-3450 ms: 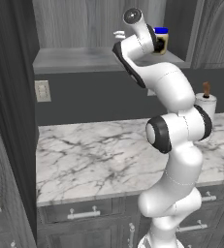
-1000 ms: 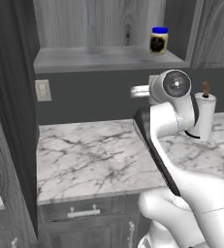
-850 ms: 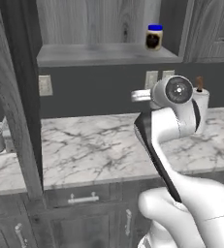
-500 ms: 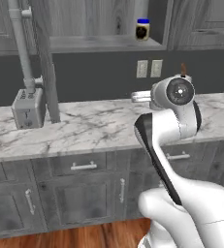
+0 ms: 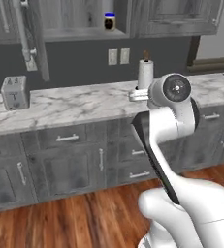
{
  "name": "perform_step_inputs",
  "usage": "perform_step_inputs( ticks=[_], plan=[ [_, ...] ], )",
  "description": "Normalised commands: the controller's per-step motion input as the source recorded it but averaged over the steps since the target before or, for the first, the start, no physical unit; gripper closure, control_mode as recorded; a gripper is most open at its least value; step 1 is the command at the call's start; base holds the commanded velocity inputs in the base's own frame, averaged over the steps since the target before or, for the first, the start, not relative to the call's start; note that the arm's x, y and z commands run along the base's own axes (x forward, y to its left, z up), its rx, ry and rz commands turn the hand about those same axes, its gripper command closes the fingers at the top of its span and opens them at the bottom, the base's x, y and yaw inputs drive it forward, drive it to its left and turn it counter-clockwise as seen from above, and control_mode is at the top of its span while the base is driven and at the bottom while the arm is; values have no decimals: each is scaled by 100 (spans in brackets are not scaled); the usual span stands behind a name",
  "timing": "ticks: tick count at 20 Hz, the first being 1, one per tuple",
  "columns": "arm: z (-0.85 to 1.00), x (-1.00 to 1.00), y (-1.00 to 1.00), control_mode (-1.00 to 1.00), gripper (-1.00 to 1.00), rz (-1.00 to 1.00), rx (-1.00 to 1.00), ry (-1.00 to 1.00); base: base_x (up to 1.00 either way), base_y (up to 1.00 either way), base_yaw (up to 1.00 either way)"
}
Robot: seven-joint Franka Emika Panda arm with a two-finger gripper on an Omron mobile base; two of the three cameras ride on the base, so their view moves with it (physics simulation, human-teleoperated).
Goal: Collect the turmeric, mayonnaise, and shaker from the cabinet and place them next to the stove.
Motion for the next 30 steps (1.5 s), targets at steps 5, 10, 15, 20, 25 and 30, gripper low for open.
perform_step_inputs(
  ticks=[5,10,15,20,25,30],
  plan=[
    [0,0,0,100,100,0,0,0,-100,0,-39],
    [0,0,0,100,100,0,0,0,-100,0,-38],
    [0,0,0,100,100,0,0,0,-100,-13,-31],
    [0,0,0,100,100,0,0,0,-100,-13,-17],
    [0,0,0,100,100,0,0,0,-100,-12,-12],
    [0,0,0,100,100,0,0,0,-100,-12,-12]
  ],
)
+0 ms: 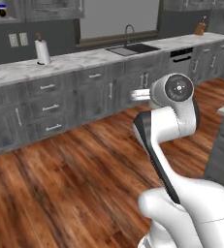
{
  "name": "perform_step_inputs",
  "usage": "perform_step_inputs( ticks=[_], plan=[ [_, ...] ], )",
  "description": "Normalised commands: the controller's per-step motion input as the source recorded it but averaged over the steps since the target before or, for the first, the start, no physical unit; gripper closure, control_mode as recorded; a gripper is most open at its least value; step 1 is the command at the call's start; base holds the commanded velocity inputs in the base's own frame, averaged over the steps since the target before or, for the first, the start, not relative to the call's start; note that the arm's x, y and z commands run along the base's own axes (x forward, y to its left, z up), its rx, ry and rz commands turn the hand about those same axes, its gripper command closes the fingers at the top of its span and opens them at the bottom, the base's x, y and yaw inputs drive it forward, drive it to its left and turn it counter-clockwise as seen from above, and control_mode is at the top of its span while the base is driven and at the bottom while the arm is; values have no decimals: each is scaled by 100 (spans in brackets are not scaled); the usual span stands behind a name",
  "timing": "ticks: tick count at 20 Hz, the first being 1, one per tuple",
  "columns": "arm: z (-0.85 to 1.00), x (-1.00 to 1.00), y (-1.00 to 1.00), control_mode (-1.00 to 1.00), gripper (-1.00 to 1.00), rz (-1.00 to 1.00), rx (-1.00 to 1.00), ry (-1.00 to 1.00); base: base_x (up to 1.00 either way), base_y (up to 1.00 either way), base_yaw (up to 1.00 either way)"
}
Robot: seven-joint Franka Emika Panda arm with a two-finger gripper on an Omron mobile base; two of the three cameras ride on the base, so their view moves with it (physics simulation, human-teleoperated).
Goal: Collect the turmeric, mayonnaise, and shaker from the cabinet and place them next to the stove.
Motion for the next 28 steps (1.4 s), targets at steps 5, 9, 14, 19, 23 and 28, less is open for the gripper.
perform_step_inputs(
  ticks=[5,9,14,19,23,28],
  plan=[
    [0,0,0,100,100,0,0,0,-100,-38,-16],
    [0,0,0,100,100,0,0,0,-100,-72,-15],
    [0,0,0,100,100,0,0,0,-100,-94,-11],
    [0,0,0,100,100,0,0,0,-100,-100,-9],
    [0,0,0,100,100,0,0,0,-98,-100,-5],
    [0,0,0,100,100,0,0,0,-72,-100,-1]
  ],
)
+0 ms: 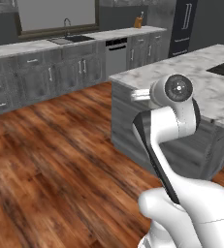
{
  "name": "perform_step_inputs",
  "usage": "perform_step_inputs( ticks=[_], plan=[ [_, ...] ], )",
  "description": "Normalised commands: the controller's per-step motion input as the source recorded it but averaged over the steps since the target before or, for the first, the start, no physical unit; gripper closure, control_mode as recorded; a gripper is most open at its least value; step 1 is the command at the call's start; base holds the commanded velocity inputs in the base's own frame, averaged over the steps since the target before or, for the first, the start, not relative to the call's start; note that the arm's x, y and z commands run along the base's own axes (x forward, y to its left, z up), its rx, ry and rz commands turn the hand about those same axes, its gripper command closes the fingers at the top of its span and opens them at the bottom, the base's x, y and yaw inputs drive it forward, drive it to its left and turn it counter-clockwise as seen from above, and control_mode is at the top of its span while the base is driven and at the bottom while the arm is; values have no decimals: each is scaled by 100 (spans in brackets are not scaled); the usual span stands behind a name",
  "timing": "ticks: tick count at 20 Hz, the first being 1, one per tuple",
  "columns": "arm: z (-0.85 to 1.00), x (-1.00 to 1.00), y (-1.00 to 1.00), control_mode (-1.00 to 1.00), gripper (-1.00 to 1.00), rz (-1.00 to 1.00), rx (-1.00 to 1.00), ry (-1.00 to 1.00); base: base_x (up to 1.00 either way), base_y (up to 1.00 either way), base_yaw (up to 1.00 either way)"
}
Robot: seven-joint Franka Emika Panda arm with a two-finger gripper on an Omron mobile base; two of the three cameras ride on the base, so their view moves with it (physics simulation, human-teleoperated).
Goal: Collect the turmeric, mayonnaise, and shaker from the cabinet and place them next to the stove.
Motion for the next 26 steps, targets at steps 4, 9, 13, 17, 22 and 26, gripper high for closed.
perform_step_inputs(
  ticks=[4,9,13,17,22,26],
  plan=[
    [0,0,0,100,100,0,0,0,-11,-100,0],
    [0,0,0,100,100,0,0,0,7,-100,0],
    [0,0,0,100,100,0,0,0,13,-100,0],
    [0,0,0,100,100,0,0,0,16,-100,0],
    [0,0,0,100,100,0,0,0,18,-100,0],
    [0,0,0,100,100,0,0,0,17,-100,1]
  ],
)
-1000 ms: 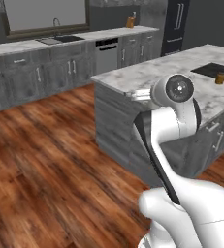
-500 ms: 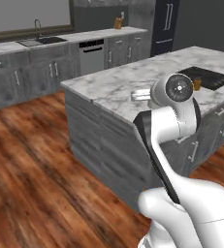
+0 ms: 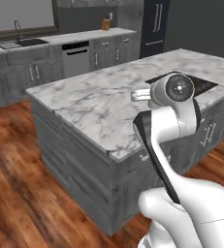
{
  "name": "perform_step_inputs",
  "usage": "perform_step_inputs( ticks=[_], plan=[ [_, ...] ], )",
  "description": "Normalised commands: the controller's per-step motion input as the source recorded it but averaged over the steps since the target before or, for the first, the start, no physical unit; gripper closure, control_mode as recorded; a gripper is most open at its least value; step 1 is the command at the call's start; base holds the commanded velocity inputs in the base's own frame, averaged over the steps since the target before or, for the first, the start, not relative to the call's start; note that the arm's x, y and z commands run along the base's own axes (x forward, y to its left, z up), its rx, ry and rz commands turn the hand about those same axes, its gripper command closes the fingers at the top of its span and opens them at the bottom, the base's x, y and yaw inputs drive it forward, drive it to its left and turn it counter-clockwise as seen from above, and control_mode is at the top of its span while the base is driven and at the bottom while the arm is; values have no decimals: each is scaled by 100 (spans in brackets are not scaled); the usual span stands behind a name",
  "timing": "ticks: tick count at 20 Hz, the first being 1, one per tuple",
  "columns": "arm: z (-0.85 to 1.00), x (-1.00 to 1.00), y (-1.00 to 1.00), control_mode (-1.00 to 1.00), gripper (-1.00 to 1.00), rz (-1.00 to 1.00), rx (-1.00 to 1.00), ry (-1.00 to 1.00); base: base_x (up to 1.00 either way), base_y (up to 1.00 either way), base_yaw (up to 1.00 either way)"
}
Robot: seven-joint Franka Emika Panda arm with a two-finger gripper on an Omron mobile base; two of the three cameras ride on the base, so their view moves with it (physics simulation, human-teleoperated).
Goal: Collect the turmeric, mayonnaise, and shaker from the cabinet and place them next to the stove.
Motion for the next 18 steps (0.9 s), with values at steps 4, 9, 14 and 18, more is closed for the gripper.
perform_step_inputs(
  ticks=[4,9,14,18],
  plan=[
    [0,0,0,100,100,0,0,0,21,-100,1],
    [0,0,0,100,100,0,0,0,25,-100,1],
    [0,0,0,100,100,0,0,0,38,-100,3],
    [0,0,0,100,100,0,0,0,33,-100,4]
  ],
)
